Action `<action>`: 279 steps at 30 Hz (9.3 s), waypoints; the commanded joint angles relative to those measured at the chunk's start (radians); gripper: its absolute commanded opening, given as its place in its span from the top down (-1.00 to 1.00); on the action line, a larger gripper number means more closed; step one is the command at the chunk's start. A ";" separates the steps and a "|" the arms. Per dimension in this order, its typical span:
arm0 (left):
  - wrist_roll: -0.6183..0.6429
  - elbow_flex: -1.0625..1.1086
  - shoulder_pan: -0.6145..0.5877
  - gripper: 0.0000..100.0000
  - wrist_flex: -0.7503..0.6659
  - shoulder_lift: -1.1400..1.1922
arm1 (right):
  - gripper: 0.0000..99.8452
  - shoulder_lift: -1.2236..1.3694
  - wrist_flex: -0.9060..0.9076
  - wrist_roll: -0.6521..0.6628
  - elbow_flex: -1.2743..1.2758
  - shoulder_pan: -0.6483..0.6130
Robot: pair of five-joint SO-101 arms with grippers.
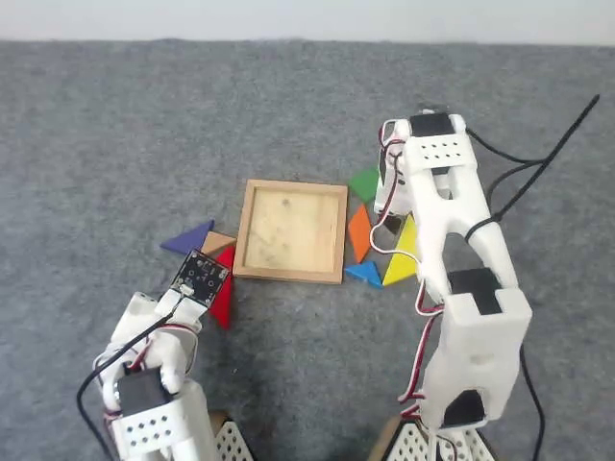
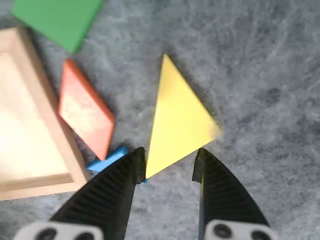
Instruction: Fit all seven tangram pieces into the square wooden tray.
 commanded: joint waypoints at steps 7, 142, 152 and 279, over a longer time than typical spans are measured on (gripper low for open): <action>-0.006 -0.013 -0.008 0.79 0.000 -0.018 | 0.13 0.166 -0.163 -0.081 0.068 -0.045; -0.006 -0.013 -0.008 0.79 -0.002 -0.018 | 0.44 0.352 0.004 0.443 -0.158 -0.007; -0.006 -0.013 -0.008 0.79 -0.002 -0.018 | 0.58 0.352 0.001 0.471 -0.158 -0.005; -0.006 -0.013 -0.008 0.79 0.000 -0.018 | 0.65 -0.041 0.082 0.539 -0.032 -0.001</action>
